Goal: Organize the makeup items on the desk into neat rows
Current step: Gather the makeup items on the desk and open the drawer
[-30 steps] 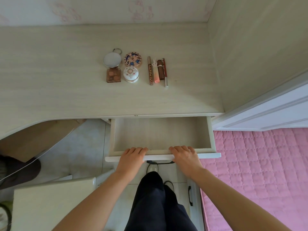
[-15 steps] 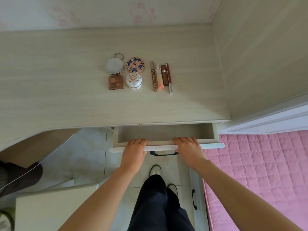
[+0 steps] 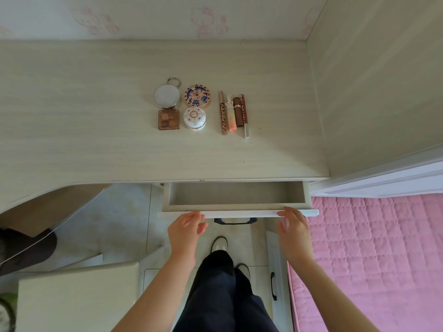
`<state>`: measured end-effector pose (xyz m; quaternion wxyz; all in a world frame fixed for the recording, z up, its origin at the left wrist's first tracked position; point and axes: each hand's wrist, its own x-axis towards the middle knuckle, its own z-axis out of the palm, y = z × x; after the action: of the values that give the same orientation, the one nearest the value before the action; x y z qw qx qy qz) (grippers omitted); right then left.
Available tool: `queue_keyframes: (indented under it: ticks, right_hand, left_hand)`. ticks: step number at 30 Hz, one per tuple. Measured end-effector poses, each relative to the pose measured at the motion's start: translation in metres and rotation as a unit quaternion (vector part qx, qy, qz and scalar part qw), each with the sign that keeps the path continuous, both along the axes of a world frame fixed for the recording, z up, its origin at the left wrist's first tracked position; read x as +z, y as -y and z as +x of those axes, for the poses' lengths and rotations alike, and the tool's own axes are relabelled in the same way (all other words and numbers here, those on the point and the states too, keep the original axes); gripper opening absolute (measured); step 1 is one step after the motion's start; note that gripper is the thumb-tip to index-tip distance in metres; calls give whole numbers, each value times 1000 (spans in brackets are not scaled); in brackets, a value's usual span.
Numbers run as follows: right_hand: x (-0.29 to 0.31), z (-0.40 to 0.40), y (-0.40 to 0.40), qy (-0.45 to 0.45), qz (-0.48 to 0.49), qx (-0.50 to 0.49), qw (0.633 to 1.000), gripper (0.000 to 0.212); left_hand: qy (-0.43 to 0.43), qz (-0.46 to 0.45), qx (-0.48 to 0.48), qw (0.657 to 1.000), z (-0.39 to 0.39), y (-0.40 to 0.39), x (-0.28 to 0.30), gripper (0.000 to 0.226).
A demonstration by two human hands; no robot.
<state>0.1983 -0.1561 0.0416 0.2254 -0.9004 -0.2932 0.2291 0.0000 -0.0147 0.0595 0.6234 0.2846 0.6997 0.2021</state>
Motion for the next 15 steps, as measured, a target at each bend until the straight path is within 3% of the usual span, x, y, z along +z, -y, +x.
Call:
queue_keyframes:
  ticks: [2,4,6,8,9,13,15]
  right_hand:
    - [5,2,-7,-44,19,-117,992,17]
    - [4,8,-14,-124,12,-252,960,12]
    - [0,14,-18,-259,13,-382,887,9]
    - [-4,20,-22,-406,46,-489,771,16]
    - [-4,23,-24,-452,65,-514,726,21]
    - [-13,37,-30,-540,153,-550,618,36]
    - [-19,42,-35,-555,171,-563,588,41]
  left_hand:
    - [51,-128,70,988,-2,-1,-1,15]
    - [100,-211,110,966,-3,-5,-3,22]
    - [131,-233,139,954,-5,-11,-6,29]
    - [157,-234,171,944,-4,-20,-7,35]
    - [171,-234,192,938,-4,-24,-6,36]
    - [193,-243,229,922,-4,-38,-2,38]
    - [182,-247,216,927,-5,-42,-5,37]
